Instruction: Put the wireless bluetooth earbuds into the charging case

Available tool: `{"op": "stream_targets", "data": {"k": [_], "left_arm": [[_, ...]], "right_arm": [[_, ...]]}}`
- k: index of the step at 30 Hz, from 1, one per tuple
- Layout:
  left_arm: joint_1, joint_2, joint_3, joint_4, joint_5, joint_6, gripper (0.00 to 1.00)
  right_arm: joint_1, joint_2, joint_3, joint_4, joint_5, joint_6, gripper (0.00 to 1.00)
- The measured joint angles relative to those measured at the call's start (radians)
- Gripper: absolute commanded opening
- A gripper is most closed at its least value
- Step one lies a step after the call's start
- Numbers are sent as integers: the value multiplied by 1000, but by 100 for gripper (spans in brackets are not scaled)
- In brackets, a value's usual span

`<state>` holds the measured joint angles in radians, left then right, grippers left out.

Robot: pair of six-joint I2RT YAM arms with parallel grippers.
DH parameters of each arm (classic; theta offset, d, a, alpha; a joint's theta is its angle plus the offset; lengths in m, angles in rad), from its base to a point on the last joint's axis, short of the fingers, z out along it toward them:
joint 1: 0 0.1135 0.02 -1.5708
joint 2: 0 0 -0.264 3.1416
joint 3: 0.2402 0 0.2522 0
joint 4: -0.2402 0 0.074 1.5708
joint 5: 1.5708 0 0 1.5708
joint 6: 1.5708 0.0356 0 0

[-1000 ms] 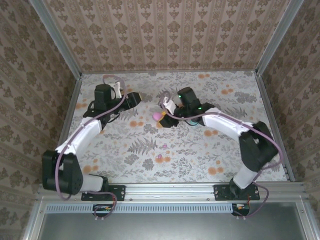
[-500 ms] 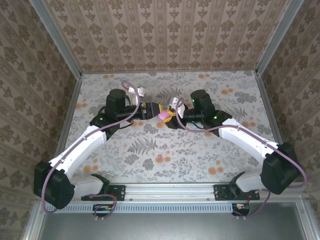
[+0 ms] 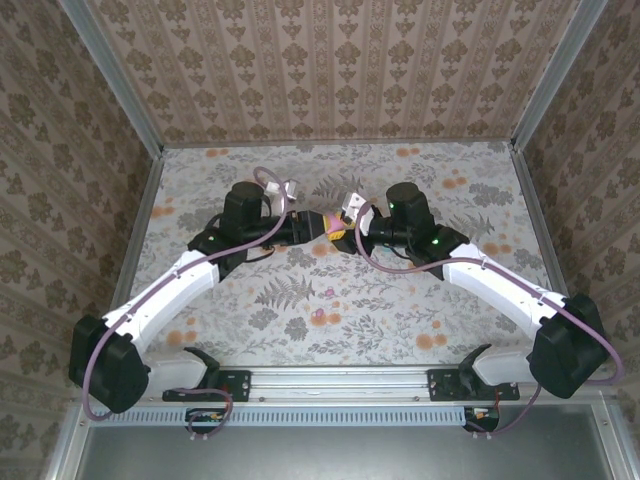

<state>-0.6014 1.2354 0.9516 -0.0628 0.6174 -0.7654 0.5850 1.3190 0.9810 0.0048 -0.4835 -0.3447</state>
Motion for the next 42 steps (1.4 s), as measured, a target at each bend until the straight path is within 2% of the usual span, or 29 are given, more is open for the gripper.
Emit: {"op": "stream_targets", "data": {"k": [4, 11, 17, 22, 27, 32, 42], "left_arm": [[-5, 0, 0, 10, -6, -14, 34], [-6, 0, 0, 31, -11, -63, 16], [-14, -5, -18, 72, -14, -132, 14], [-11, -28, -61, 130, -51, -256, 13], [-11, -52, -90, 185, -63, -359, 13], [-12, -68, -90, 208, -63, -403, 14], [-13, -84, -94, 236, -56, -425, 14]], "right_arm": [[2, 0, -6, 0, 6, -2, 31], [-1, -12, -14, 8, 10, -9, 35], [-4, -62, -85, 90, 33, -14, 56], [-13, -126, -211, 238, 50, -22, 58], [-20, -124, -230, 342, 49, -8, 61], [-35, -103, -227, 415, 13, 13, 59], [-76, -41, -181, 441, -114, 73, 55]]}}
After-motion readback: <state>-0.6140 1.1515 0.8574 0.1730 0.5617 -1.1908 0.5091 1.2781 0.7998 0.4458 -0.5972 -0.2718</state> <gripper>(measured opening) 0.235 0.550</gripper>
